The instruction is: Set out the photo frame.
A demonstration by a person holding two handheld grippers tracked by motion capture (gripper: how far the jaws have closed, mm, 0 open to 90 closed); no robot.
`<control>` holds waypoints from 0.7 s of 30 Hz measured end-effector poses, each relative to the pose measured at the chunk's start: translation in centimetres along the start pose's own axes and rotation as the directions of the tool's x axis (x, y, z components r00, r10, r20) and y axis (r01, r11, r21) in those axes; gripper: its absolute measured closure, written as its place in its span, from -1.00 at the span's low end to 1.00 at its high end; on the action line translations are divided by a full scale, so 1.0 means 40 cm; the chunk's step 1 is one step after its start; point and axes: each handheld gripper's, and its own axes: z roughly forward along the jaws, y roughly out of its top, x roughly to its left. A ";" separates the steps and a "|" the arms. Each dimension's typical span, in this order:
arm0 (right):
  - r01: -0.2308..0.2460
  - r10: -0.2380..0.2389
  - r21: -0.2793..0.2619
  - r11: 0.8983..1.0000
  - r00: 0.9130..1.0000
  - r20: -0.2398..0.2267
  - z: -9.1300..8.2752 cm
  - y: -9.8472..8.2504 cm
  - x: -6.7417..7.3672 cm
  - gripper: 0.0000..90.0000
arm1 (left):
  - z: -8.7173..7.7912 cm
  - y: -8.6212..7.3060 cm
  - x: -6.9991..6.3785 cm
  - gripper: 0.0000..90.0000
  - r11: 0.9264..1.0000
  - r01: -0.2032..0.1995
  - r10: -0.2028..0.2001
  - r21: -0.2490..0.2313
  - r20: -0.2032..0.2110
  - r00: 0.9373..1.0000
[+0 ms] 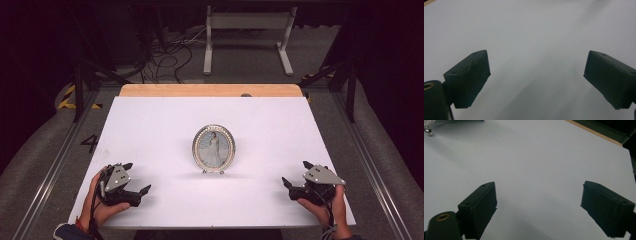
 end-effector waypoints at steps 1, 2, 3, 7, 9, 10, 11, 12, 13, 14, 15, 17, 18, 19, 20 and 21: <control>-0.007 0.007 0.000 1.000 1.000 0.001 -0.003 -0.004 -0.002 -0.71 | -0.005 -0.007 0.002 -0.85 1.000 0.004 -0.004 0.003 -0.004 1.000; -0.013 0.013 0.000 1.000 1.000 0.004 -0.007 -0.010 -0.005 -0.71 | -0.009 -0.012 0.003 -0.85 1.000 0.014 -0.014 -0.001 -0.004 1.000; -0.025 0.025 0.002 1.000 1.000 0.003 -0.013 -0.020 -0.008 -0.71 | -0.015 -0.017 0.004 -0.85 1.000 0.026 -0.026 -0.005 -0.004 1.000; -0.041 0.041 0.006 0.999 0.999 0.004 -0.020 -0.038 -0.015 -0.72 | -0.034 -0.035 0.008 -0.85 0.998 0.062 -0.062 -0.013 -0.006 0.998; -0.087 0.087 0.005 0.996 0.996 -0.005 -0.024 -0.055 -0.022 -0.72 | -0.040 -0.041 0.010 -0.85 0.997 0.075 -0.075 -0.022 -0.007 0.997; -0.087 0.087 0.005 0.996 0.996 -0.005 -0.024 -0.055 -0.022 -0.72 | -0.041 -0.042 0.012 -0.85 0.997 0.075 -0.075 -0.020 -0.010 0.997; -0.092 0.092 0.006 0.996 0.996 -0.002 -0.024 -0.060 -0.023 -0.72 | -0.043 -0.042 0.014 -0.84 0.996 0.086 -0.087 -0.023 -0.010 0.996; -0.092 0.092 -0.005 0.996 0.996 0.005 -0.025 -0.062 -0.024 -0.71 | -0.043 -0.042 0.015 -0.84 0.995 0.092 -0.092 -0.030 -0.007 0.996; -0.097 0.097 -0.014 0.995 0.995 0.004 -0.028 -0.061 -0.025 -0.71 | -0.044 -0.041 0.015 -0.84 0.995 0.093 -0.093 -0.034 -0.006 0.996; -0.099 0.099 -0.023 0.995 0.995 0.002 -0.030 -0.060 -0.026 -0.71 | -0.043 -0.042 0.014 -0.84 0.995 0.093 -0.093 -0.030 -0.007 0.996; -0.098 0.098 -0.032 0.995 0.995 0.001 -0.031 -0.058 -0.027 -0.71 | -0.042 -0.043 0.012 -0.84 0.996 0.091 -0.091 -0.025 -0.008 0.996; -0.100 0.100 -0.037 0.994 0.995 -0.002 -0.032 -0.057 -0.028 -0.71 | -0.043 -0.044 0.012 -0.84 0.995 0.099 -0.099 -0.023 -0.007 0.995; -0.105 0.104 -0.034 0.994 0.995 -0.004 -0.030 -0.057 -0.028 -0.71 | -0.044 -0.044 0.012 -0.84 0.995 0.100 -0.100 -0.023 -0.011 0.995; -0.105 0.105 -0.030 0.994 0.994 -0.002 -0.029 -0.059 -0.028 -0.71 | -0.045 -0.043 0.013 -0.84 0.994 0.103 -0.103 -0.028 -0.013 0.995; -0.103 0.103 -0.025 0.994 0.995 -0.004 -0.028 -0.060 -0.026 -0.71 | -0.045 -0.042 0.014 -0.84 0.994 0.100 -0.101 -0.032 -0.012 0.995; -0.102 0.102 -0.023 0.995 0.995 -0.005 -0.028 -0.061 -0.025 -0.71 | -0.045 -0.041 0.013 -0.84 0.995 0.094 -0.094 -0.034 -0.011 0.995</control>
